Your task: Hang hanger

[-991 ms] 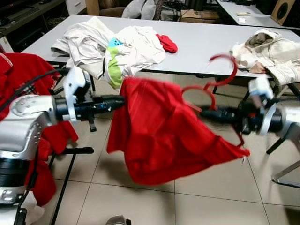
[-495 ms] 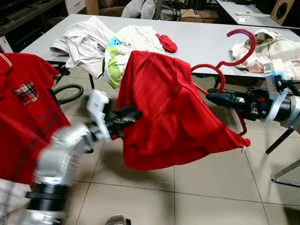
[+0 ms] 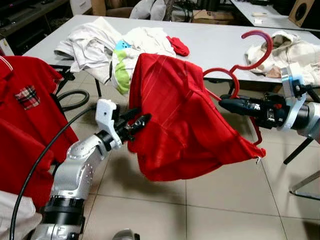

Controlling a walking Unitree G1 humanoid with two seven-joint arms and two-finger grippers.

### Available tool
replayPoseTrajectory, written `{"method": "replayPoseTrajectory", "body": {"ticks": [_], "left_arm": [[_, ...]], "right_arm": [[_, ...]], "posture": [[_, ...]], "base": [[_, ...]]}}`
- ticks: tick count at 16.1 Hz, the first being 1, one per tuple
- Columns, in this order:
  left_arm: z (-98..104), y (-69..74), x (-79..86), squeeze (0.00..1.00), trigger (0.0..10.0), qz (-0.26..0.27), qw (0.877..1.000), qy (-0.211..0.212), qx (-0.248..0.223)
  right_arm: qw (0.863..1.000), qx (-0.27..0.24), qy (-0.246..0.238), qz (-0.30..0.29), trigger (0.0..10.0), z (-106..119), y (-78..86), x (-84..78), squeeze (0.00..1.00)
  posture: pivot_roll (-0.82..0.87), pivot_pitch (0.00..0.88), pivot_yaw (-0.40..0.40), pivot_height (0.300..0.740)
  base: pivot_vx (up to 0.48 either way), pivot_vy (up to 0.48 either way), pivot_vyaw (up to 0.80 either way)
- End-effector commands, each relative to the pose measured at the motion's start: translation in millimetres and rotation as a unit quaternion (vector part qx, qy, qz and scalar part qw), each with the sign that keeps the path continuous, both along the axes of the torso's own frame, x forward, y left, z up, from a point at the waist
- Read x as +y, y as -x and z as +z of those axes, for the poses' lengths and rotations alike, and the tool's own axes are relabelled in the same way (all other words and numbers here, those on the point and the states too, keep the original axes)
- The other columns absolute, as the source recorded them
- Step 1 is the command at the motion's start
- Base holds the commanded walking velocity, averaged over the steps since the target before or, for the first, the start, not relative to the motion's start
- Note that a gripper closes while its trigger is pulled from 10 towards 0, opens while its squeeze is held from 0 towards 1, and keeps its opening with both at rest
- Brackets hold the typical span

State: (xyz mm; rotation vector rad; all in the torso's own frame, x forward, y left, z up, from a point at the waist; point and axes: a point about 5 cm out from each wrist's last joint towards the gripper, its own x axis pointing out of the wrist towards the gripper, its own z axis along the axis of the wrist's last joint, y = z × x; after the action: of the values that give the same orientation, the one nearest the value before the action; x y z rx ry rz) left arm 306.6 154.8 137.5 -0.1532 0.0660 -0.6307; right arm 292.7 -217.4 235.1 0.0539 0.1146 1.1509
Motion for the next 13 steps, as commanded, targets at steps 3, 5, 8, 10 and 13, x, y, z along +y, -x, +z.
{"method": "replayPoseTrajectory", "body": {"ticks": [3,5,8,10,13], "left_arm": [[1.0,0.2,-9.2,1.0,4.9,-0.032,0.999,0.008,-0.002],[-5.1,-3.3,-14.3,0.0,0.0,-0.023,1.0,0.0,0.004],[-6.5,-13.4,-6.5,0.0,0.0,0.028,1.0,-0.004,-0.001],[-4.5,-13.8,-5.7,0.0,0.0,0.026,1.0,0.002,-0.004],[-4.3,-14.3,-8.8,0.0,0.0,0.018,1.0,0.015,-0.006]], "right_arm": [[1.0,-0.024,-0.016,0.003,10.0,12.5,-0.1,1.7,0.0],[1.0,-0.024,-0.018,0.005,10.0,12.5,-0.7,2.8,0.0],[1.0,-0.024,-0.018,0.006,10.0,12.1,-0.2,3.3,0.0],[1.0,-0.023,-0.018,0.005,10.0,11.8,0.0,3.3,0.0],[1.0,-0.023,-0.021,0.004,10.0,10.6,-0.2,5.1,0.0]], "posture": [[-0.04,0.0,-0.001,0.74],[-0.04,0.0,0.0,0.74],[-0.04,0.0,0.002,0.74],[-0.04,0.0,0.002,0.74],[-0.04,0.0,0.005,0.74]], "base": [[0.0,0.0,0.0],[0.0,0.0,0.0],[0.0,0.0,0.0],[0.0,0.0,0.0],[0.0,0.0,0.0]]}}
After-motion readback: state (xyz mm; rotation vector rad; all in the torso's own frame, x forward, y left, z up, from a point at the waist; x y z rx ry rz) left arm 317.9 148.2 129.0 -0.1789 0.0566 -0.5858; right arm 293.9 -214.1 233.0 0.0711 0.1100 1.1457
